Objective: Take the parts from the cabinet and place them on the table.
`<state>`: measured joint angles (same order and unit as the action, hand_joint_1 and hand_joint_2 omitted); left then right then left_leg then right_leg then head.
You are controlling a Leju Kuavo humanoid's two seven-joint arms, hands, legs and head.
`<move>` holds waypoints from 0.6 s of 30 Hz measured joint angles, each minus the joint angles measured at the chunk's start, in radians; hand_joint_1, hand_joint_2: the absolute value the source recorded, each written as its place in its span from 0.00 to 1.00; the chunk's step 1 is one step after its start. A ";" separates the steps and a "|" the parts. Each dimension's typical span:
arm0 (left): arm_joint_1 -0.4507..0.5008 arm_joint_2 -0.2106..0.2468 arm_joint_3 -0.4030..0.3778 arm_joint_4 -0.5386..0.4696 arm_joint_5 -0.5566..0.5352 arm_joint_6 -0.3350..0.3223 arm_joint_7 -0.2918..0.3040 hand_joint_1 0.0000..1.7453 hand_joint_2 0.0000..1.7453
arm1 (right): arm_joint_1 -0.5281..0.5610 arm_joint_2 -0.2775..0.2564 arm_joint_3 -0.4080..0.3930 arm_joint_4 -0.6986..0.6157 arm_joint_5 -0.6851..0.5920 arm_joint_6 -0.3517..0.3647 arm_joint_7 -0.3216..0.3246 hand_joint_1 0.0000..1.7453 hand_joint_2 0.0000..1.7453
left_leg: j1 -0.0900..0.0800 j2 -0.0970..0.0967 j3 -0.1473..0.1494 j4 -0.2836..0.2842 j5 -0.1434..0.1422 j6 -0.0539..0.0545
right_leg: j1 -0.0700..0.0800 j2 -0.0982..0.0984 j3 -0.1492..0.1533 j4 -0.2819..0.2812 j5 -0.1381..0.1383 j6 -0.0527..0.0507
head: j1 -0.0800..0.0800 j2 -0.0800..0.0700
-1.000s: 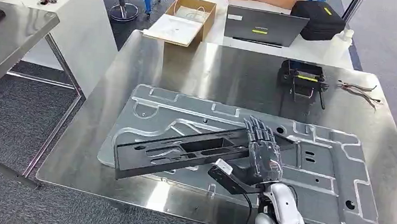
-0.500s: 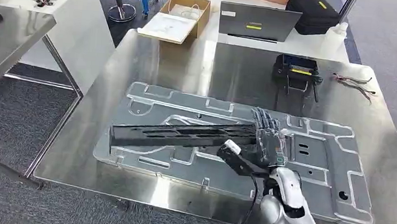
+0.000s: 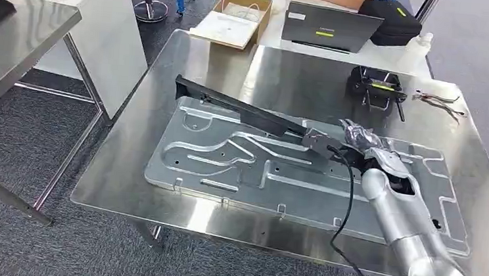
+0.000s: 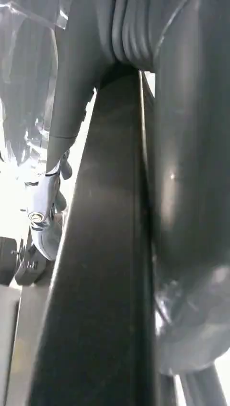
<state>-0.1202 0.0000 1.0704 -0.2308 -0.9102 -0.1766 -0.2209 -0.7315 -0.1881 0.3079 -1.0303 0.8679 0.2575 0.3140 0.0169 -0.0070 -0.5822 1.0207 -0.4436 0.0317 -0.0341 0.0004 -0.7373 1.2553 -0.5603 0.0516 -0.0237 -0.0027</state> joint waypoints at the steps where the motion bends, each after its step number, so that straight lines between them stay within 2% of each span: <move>1: 0.001 0.000 0.000 0.000 0.000 0.000 0.001 0.00 0.00 | -0.015 -0.002 0.007 0.018 0.000 0.002 0.000 0.00 0.00 | -0.006 0.000 -0.005 0.000 0.002 0.003 | 0.007 0.000 -0.024 0.059 -0.021 -0.005 | 0.000 0.000; 2: 0.002 0.000 0.000 0.000 0.000 0.000 0.002 0.00 0.00 | -0.029 -0.004 0.013 0.037 0.000 0.003 0.000 0.00 0.00 | -0.013 0.000 -0.007 0.000 0.004 0.006 | 0.014 0.000 -0.027 0.076 -0.020 -0.013 | 0.000 0.000; 3: 0.004 0.000 0.000 0.000 0.001 0.000 0.002 0.00 0.00 | -0.044 -0.004 0.018 0.056 0.000 0.001 -0.005 0.00 0.00 | -0.021 0.001 -0.006 0.000 0.006 0.008 | 0.026 0.001 -0.004 0.042 0.004 -0.028 | 0.000 0.000; 4: 0.005 0.000 0.001 0.000 0.002 0.000 0.002 0.00 0.00 | -0.061 -0.004 0.025 0.077 0.000 -0.004 -0.010 0.00 0.00 | -0.029 0.001 -0.005 0.000 0.007 0.010 | 0.036 0.001 0.038 -0.026 0.039 -0.048 | 0.000 0.000; 5: 0.004 0.000 0.002 0.000 0.003 0.000 0.002 0.00 0.00 | -0.079 -0.005 0.030 0.094 0.000 -0.009 -0.012 0.00 0.00 | -0.039 0.001 -0.004 0.000 0.008 0.012 | 0.053 0.002 0.099 -0.128 0.079 -0.079 | 0.000 0.000; 6: 0.002 -0.001 0.002 0.000 0.003 0.000 0.002 0.00 0.00 | -0.093 -0.006 0.032 0.101 0.000 -0.011 -0.012 0.00 0.00 | -0.039 0.002 -0.005 -0.002 0.010 0.016 | 0.074 0.006 0.150 -0.211 0.099 -0.114 | 0.000 0.000; 7: -0.002 -0.013 0.002 0.004 0.003 -0.002 0.001 0.00 0.00 | -0.097 -0.007 0.035 0.104 0.001 -0.013 -0.012 0.00 0.00 | -0.051 0.002 -0.007 0.000 0.009 0.013 | 0.076 0.019 0.154 -0.230 0.096 -0.134 | -0.006 0.000; 8: 0.000 -0.006 0.002 0.005 0.003 -0.001 0.001 0.00 0.00 | -0.105 -0.008 0.037 0.112 0.001 -0.015 -0.012 0.00 0.00 | -0.045 0.000 -0.008 -0.003 0.012 0.012 | 0.082 0.012 0.153 -0.240 0.103 -0.134 | -0.003 0.000; 10: 0.001 -0.005 0.003 0.005 0.003 -0.002 0.000 0.00 0.00 | -0.110 -0.009 0.042 0.128 0.001 -0.016 -0.014 0.00 0.00 | -0.039 -0.001 -0.009 -0.012 0.023 0.004 | 0.082 0.011 0.152 -0.249 0.114 -0.145 | -0.002 0.000; 11: 0.003 0.000 0.004 0.005 0.003 -0.001 -0.001 0.00 0.00 | -0.110 -0.009 0.043 0.131 0.001 -0.016 -0.013 0.00 0.00 | -0.048 -0.002 -0.005 -0.022 0.027 -0.002 | 0.073 0.010 0.164 -0.274 0.129 -0.146 | -0.002 0.000; 12: 0.006 -0.002 0.004 0.005 0.003 -0.001 -0.001 0.00 0.00 | -0.110 -0.009 0.046 0.136 0.001 -0.016 -0.014 0.00 0.00 | -0.046 -0.002 -0.009 -0.007 0.019 -0.005 | 0.064 0.001 0.176 -0.297 0.147 -0.129 | -0.003 0.000; 13: 0.005 -0.002 0.004 0.005 0.002 -0.002 -0.001 0.00 0.00 | -0.110 -0.008 0.049 0.141 0.001 -0.017 -0.014 0.00 0.00 | -0.042 -0.001 -0.028 0.028 -0.012 -0.015 | 0.060 0.001 0.179 -0.306 0.152 -0.127 | -0.003 0.000; 15: 0.006 0.001 0.004 0.005 0.003 -0.001 -0.001 0.00 0.00 | -0.112 -0.008 0.054 0.147 0.001 -0.023 -0.015 0.00 0.00 | -0.024 0.000 -0.099 0.180 -0.093 -0.036 | 0.053 -0.001 0.173 -0.306 0.156 -0.119 | -0.003 0.000; 16: 0.009 0.003 0.005 0.005 0.003 -0.001 -0.001 0.00 0.00 | -0.111 -0.008 0.057 0.152 0.001 -0.028 -0.019 0.00 0.00 | -0.015 0.000 -0.130 0.249 -0.117 -0.047 | 0.050 -0.001 0.171 -0.305 0.155 -0.115 | -0.003 0.000; 17: 0.012 0.003 0.005 0.005 0.004 -0.001 -0.002 0.00 0.00 | -0.110 -0.007 0.059 0.156 0.001 -0.029 -0.021 0.00 0.00 | -0.006 0.001 -0.142 0.276 -0.117 -0.057 | 0.045 0.000 0.169 -0.302 0.155 -0.109 | -0.003 0.000; 18: 0.014 0.004 0.006 0.005 0.007 -0.001 -0.003 0.00 0.00 | -0.110 -0.007 0.061 0.160 0.001 -0.031 -0.023 0.00 0.00 | 0.001 0.002 -0.130 0.254 -0.097 -0.066 | 0.039 0.001 0.166 -0.296 0.153 -0.102 | -0.003 0.000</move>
<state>-0.1060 0.0038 1.0769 -0.2255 -0.9033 -0.1774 -0.2239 -0.8418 -0.1953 0.3692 -0.8705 0.8690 0.2262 0.2914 0.0179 -0.0052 -0.7120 1.2743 -0.5402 -0.0347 0.0051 0.0010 -0.5716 0.9593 -0.4070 -0.0507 -0.0263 -0.0027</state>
